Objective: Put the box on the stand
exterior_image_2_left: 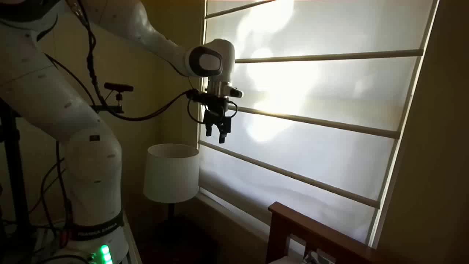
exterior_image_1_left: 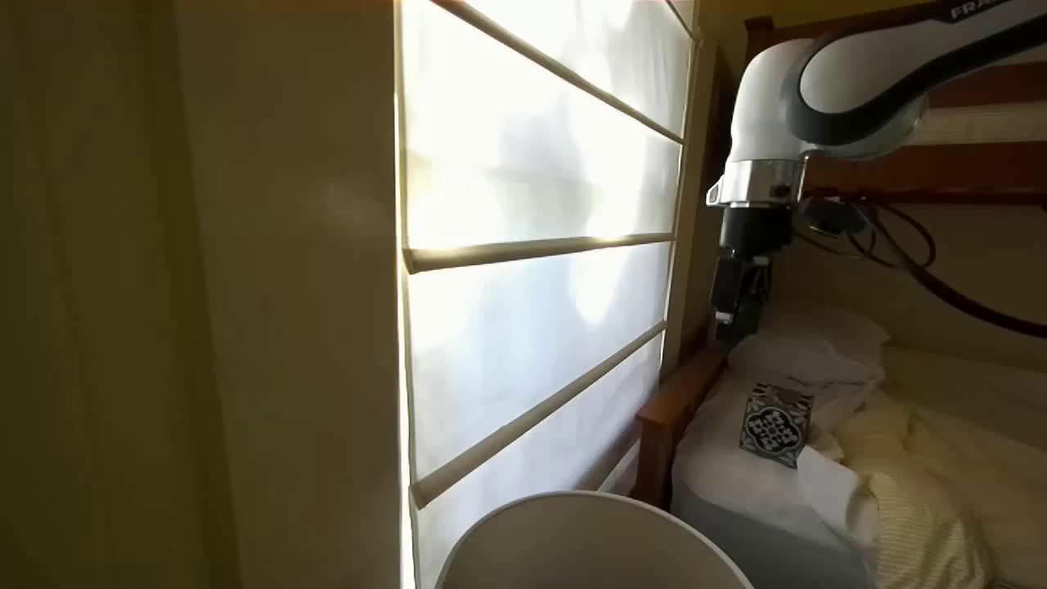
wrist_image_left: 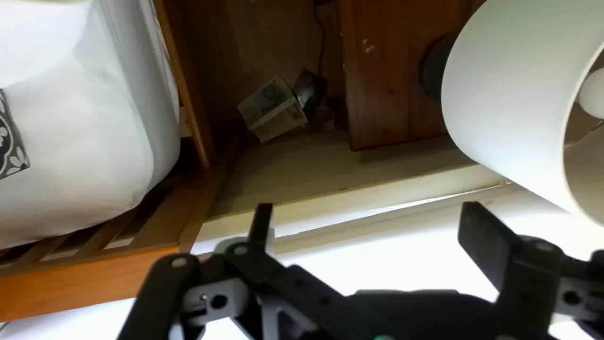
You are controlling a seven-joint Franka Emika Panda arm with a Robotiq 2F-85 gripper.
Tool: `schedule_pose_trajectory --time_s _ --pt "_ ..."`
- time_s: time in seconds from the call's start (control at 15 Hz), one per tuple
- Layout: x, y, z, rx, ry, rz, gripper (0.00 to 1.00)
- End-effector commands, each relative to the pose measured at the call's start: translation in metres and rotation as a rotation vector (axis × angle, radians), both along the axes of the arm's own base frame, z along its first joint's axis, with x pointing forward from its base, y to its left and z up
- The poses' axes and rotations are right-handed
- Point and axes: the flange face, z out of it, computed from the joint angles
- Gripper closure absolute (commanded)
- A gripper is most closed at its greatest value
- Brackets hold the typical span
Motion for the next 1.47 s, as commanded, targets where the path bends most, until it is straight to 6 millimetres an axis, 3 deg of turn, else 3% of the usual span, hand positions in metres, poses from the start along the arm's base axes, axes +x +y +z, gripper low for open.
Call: schedule_pose_trajectory --time_s 0.0,0.6,0.67,1.0,1.27,1.4 --pt "0.0 0.0 0.001 0.0 0.001 0.0 0.0" --pt "0.0 0.0 0.001 0.0 0.001 0.0 0.0" --pt "0.001 -0.009 0.001 -0.015 -0.038 0.004 0.0" --pt "0.0 -0.08 -0.015 -0.101 -0.04 -0.001 0.0" --pt "-0.011 -0.156 -0.045 -0.17 0.023 -0.025 0.0" --pt "-0.011 -0.196 -0.061 -0.123 0.053 -0.07 0.0"
